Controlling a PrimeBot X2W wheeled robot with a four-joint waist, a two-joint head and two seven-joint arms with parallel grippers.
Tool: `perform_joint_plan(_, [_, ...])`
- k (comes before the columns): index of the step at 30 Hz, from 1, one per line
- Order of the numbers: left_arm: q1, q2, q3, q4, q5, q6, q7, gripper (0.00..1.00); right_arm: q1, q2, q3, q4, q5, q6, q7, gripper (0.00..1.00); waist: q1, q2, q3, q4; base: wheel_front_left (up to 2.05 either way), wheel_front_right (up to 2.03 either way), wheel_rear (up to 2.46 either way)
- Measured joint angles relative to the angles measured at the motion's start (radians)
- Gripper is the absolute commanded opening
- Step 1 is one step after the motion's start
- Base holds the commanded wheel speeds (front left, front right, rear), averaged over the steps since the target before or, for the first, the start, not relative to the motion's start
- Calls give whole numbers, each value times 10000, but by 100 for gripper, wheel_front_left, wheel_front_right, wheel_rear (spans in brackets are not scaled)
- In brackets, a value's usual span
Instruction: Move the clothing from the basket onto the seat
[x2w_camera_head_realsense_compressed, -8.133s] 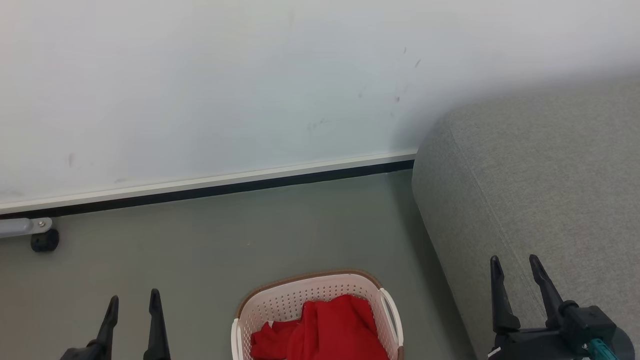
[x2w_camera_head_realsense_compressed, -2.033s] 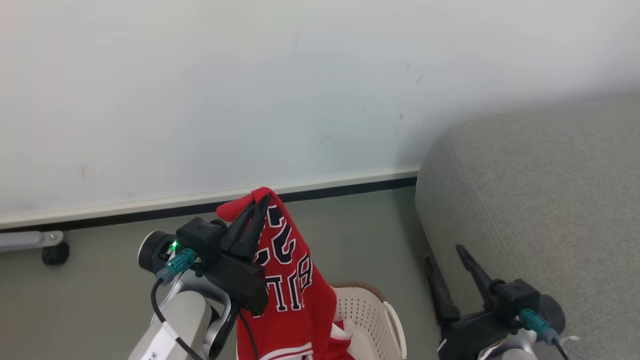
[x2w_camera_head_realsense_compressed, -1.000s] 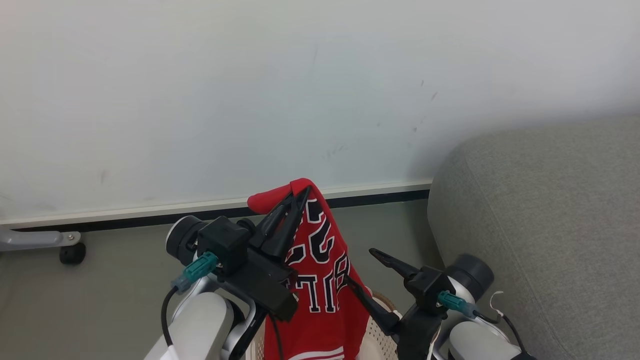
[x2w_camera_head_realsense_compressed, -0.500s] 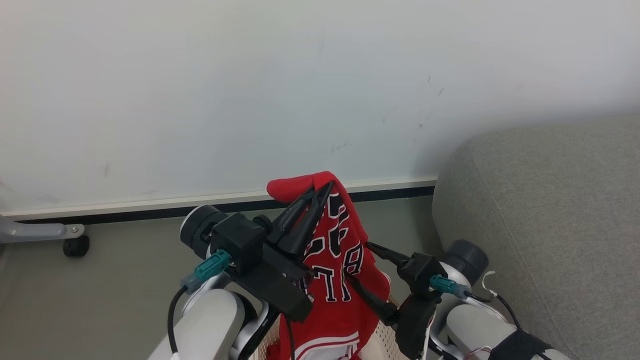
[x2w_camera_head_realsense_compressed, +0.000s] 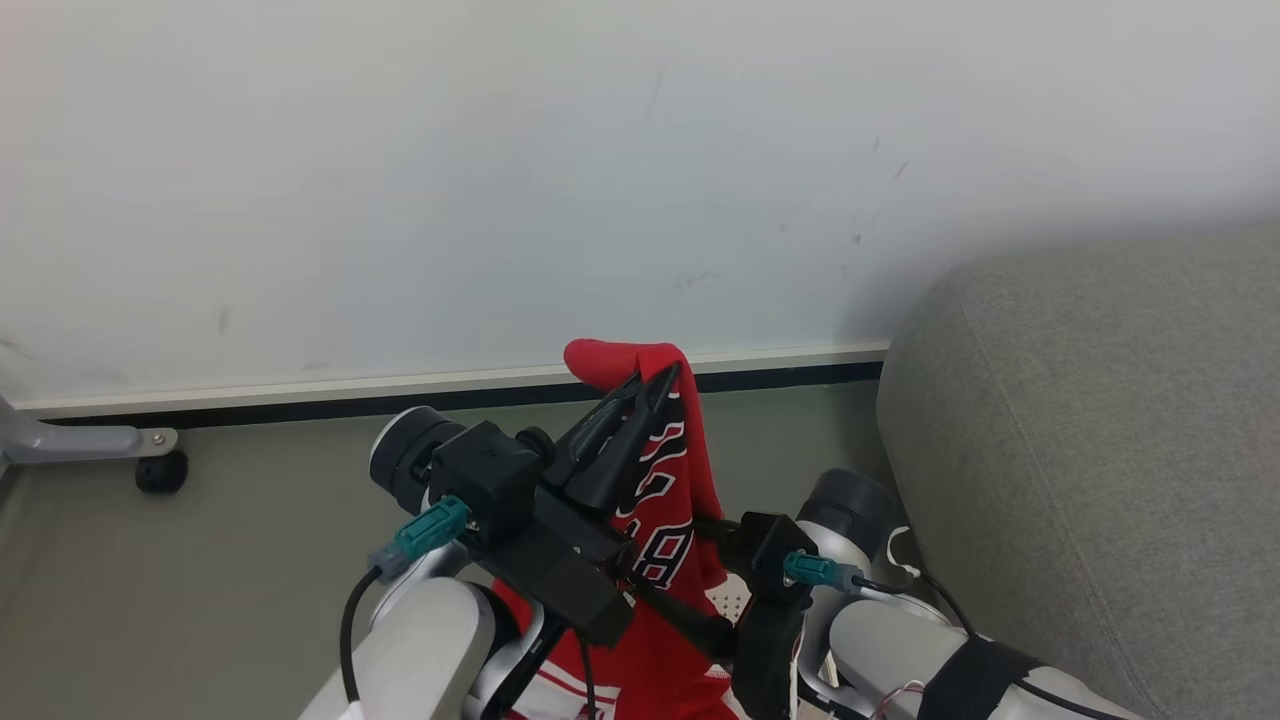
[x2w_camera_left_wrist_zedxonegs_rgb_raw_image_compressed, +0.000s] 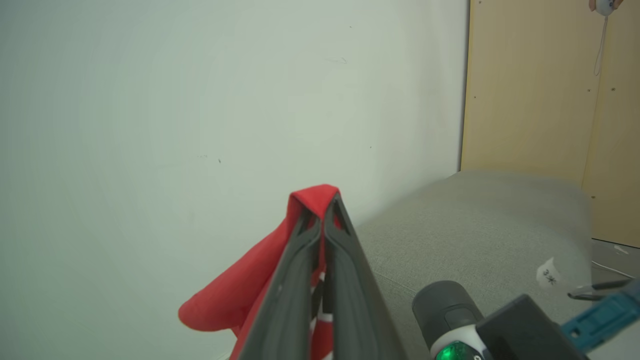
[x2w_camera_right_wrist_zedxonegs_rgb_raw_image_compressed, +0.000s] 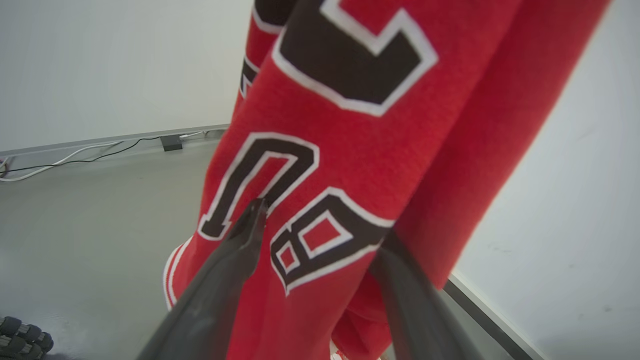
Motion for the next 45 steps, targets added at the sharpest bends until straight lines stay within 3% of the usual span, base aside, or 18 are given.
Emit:
perform_joint_plan(2, [0, 4, 10, -10, -21, 0, -2, 0, -61, 75, 50, 12, 198, 0, 0, 30, 0, 0, 26, 18, 0, 0, 0])
perform_joint_plan(3, [0, 13, 15, -13, -35, 0, -2, 0, -105, 98, 81, 10, 276, 0, 0, 11, 0, 1, 39, 25, 0, 0, 0])
perform_joint_plan(4, [0, 36, 29, -15, -42, 0, 0, 0, -174, 105, 86, -15, 309, 0, 0, 0, 0, 0, 51, 30, 0, 0, 0])
perform_joint_plan(14, [99, 372, 568, 128, -278, 182, -4, 0, -411, -121, 67, -357, 957, 0, 2, 0, 0, 0, 112, -195, 0, 0, 0])
perform_joint_plan(15, [140, 378, 593, 153, -355, 205, -4, 4, -411, -171, 65, -407, 1024, 0, 2, 0, 0, 0, 116, -244, 0, 0, 0])
perform_joint_plan(19, [376, 464, 752, 336, -437, 286, -8, 49, -411, -355, 52, -631, 1283, 0, 2, 0, 0, 1, 128, -457, 0, 0, 0])
perform_joint_plan(20, [436, 500, 805, 376, -449, 324, -10, 82, -410, -389, 33, -698, 1373, 0, 2, 0, 0, 1, 130, -518, 0, 0, 0])
perform_joint_plan(21, [481, 525, 828, 424, -454, 372, -17, 100, -410, -416, -19, -742, 1471, 0, 2, 0, -1, 0, 129, -579, 0, 0, 0])
perform_joint_plan(34, [1210, 625, 1083, 637, -683, 466, -313, 100, -401, -1296, -1465, -819, 1870, 0, 2, 0, 0, 0, 51, -1488, 0, 0, 0])
perform_joint_plan(45, [2199, 713, 466, 644, -662, 357, -456, 100, 67, -2197, -2184, -1112, 1722, -21, 2, 0, -1, 0, -86, -2404, 0, 0, 0])
